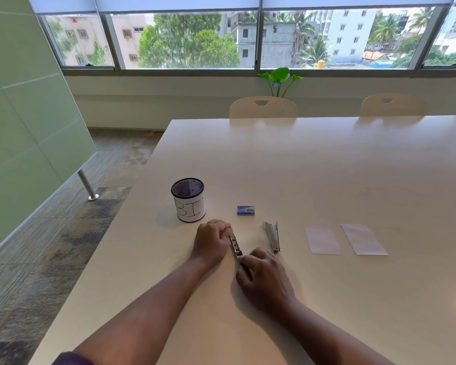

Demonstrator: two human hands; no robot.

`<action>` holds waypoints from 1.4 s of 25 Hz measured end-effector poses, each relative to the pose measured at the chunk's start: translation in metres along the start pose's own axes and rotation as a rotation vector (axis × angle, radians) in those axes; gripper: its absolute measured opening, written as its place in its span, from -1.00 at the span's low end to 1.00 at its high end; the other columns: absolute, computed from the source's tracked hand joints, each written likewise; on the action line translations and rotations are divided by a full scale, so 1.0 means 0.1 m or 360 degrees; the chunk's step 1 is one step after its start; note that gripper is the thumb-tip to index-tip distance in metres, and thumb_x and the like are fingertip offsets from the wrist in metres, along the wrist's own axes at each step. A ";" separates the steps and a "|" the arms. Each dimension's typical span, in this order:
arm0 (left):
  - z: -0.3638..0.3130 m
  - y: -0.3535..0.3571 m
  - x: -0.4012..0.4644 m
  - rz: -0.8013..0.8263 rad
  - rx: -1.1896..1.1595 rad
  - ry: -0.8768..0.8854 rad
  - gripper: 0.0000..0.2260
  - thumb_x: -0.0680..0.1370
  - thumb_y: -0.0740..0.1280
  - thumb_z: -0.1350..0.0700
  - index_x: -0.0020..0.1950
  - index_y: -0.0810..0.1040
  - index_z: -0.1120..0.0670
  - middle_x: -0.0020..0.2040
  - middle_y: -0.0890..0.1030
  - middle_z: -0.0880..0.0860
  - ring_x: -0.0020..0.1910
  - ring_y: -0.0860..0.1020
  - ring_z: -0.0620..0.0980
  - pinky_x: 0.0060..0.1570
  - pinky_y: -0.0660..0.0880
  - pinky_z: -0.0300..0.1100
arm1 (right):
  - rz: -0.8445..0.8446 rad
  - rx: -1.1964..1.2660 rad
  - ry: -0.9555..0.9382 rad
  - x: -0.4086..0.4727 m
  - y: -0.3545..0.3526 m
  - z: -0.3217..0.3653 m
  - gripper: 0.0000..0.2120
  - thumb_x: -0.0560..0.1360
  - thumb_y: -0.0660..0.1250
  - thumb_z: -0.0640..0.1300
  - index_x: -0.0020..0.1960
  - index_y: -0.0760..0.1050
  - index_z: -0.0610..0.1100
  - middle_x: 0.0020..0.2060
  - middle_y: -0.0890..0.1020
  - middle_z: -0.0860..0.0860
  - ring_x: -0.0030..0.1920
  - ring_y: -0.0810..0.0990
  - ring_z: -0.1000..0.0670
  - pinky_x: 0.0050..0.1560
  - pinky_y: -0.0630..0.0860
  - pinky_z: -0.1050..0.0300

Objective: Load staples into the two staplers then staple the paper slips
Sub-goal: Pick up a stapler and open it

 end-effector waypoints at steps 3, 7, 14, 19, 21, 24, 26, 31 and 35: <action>-0.01 0.04 -0.01 0.0109 0.0046 0.0057 -0.76 0.56 0.33 0.28 0.17 0.71 0.16 0.13 0.72 0.08 0.11 0.63 0.13 0.22 0.51 -0.04 | 0.0072 0.0006 0.0044 0.06 0.01 0.00 -0.63 0.52 0.15 0.08 0.23 0.56 0.06 -0.05 0.66 0.01 -0.04 0.62 -0.08 -0.08 0.48 0.07; 0.02 0.08 -0.03 0.0172 0.0040 -0.0019 -0.74 0.58 0.32 0.22 0.19 0.70 0.02 0.19 0.69 -0.05 0.19 0.55 0.06 0.28 0.47 -0.08 | 0.0475 -0.0188 0.0118 0.28 0.06 -0.01 -0.39 0.56 0.12 0.10 0.59 0.18 0.06 0.14 0.67 -0.11 0.12 0.63 -0.20 -0.01 0.50 -0.02; 0.09 0.11 -0.01 0.0203 0.0025 -0.0123 -0.73 0.55 0.33 0.18 0.20 0.66 -0.05 0.19 0.61 -0.11 0.22 0.46 -0.02 0.21 0.40 -0.20 | 0.1018 -0.0031 0.0312 0.65 0.07 0.00 -0.27 0.54 0.28 -0.01 0.64 0.05 0.10 0.21 0.62 -0.16 0.14 0.61 -0.17 0.00 0.47 0.11; 0.10 0.11 -0.02 0.0203 0.0015 -0.0154 -0.73 0.54 0.32 0.13 0.20 0.65 -0.07 0.19 0.60 -0.14 0.23 0.45 -0.06 0.25 0.44 -0.14 | 0.1043 0.0102 0.0332 0.67 0.07 -0.03 -0.32 0.52 0.39 -0.01 0.55 0.15 0.12 0.08 0.61 -0.08 0.01 0.59 -0.09 -0.07 0.49 0.07; 0.10 0.12 -0.03 0.0202 0.0024 -0.0169 -0.73 0.54 0.32 0.10 0.21 0.64 -0.08 0.20 0.59 -0.15 0.24 0.44 -0.07 0.24 0.43 -0.15 | 0.0969 0.0107 0.0325 0.65 0.07 -0.05 -0.40 0.50 0.42 0.01 0.46 0.23 0.10 0.01 0.60 -0.07 -0.01 0.60 -0.10 -0.06 0.54 0.01; 0.09 0.12 -0.04 0.0178 0.0037 -0.0189 -0.74 0.55 0.30 0.10 0.19 0.65 -0.07 0.17 0.58 -0.17 0.22 0.43 -0.08 0.21 0.44 -0.17 | 0.0851 0.0094 0.0282 0.61 0.07 -0.07 -0.54 0.48 0.45 0.01 0.30 0.33 0.08 -0.04 0.62 -0.01 -0.05 0.60 -0.09 -0.08 0.56 -0.02; 0.08 0.13 -0.05 0.0157 0.0038 -0.0199 -0.74 0.54 0.29 0.08 0.18 0.66 -0.07 0.15 0.58 -0.18 0.20 0.43 -0.10 0.19 0.45 -0.16 | 0.0764 0.0146 0.0246 0.60 0.06 -0.08 -0.61 0.46 0.48 -0.01 0.18 0.37 0.08 -0.17 0.51 0.14 -0.18 0.50 0.06 -0.21 0.48 0.10; 0.06 0.14 -0.05 0.0124 0.0088 -0.0180 -0.73 0.55 0.26 0.01 0.17 0.68 -0.06 0.13 0.59 -0.16 0.16 0.44 -0.08 0.08 0.42 -0.20 | 0.0559 0.0339 0.0143 0.53 0.02 -0.05 -0.65 0.44 0.51 -0.13 0.11 0.42 0.04 0.12 0.48 0.09 -0.04 0.46 0.07 -0.02 0.51 0.12; 0.07 0.14 -0.05 0.0113 0.0120 -0.0171 -0.73 0.55 0.26 0.06 0.17 0.68 -0.07 0.14 0.60 -0.15 0.17 0.44 -0.08 0.09 0.41 -0.22 | 0.0370 0.0474 0.0187 0.43 -0.01 -0.08 -0.66 0.42 0.53 -0.22 0.06 0.46 0.00 0.01 0.57 0.10 -0.12 0.51 0.12 -0.11 0.49 0.18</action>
Point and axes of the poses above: each hand's wrist, its own x-axis towards the middle knuckle, its own y-axis out of the palm, z = x × y, the point moved 5 cm from there along x, towards the middle knuckle
